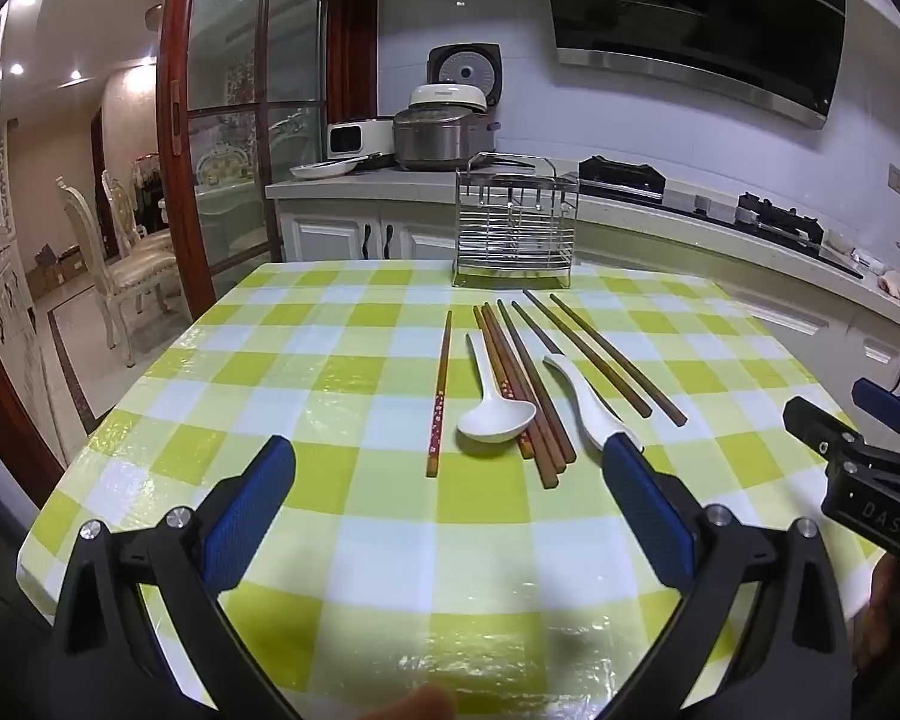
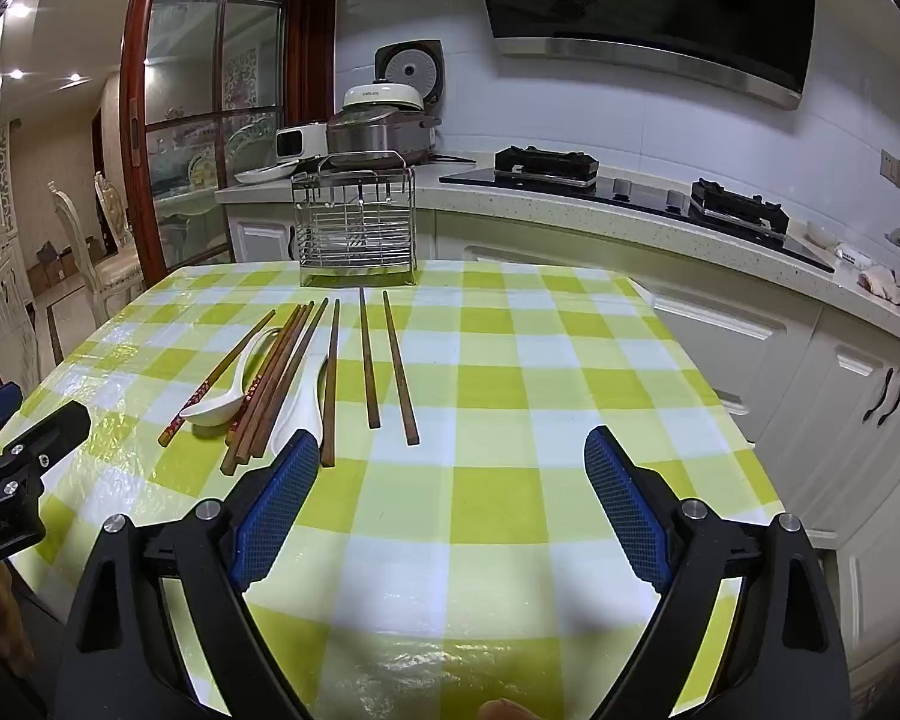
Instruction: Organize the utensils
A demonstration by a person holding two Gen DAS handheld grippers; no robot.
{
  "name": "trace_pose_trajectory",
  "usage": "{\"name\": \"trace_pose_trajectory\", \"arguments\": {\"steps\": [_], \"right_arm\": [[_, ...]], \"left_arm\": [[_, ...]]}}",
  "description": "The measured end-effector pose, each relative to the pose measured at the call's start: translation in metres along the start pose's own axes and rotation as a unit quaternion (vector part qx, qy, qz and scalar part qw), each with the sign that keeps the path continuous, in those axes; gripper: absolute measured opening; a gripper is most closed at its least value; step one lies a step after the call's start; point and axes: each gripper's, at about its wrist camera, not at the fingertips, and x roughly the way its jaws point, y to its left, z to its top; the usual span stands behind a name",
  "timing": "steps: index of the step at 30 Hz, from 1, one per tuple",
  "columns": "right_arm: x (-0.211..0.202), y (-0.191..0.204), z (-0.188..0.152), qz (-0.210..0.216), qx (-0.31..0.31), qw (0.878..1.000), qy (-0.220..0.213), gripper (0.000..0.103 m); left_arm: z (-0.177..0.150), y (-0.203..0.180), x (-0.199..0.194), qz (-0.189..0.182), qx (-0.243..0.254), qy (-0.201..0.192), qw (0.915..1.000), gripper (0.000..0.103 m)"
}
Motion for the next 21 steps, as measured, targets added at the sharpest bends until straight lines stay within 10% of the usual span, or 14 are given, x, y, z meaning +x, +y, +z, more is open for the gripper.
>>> {"name": "trace_pose_trajectory", "arguments": {"steps": [21], "right_arm": [[-0.0005, -0.0015, 0.0021, 0.001, 0.001, 1.0, -0.003, 0.085]], "left_arm": [[0.0033, -0.0044, -0.0071, 0.016, 0.009, -0.021, 0.9996, 0.099]]}}
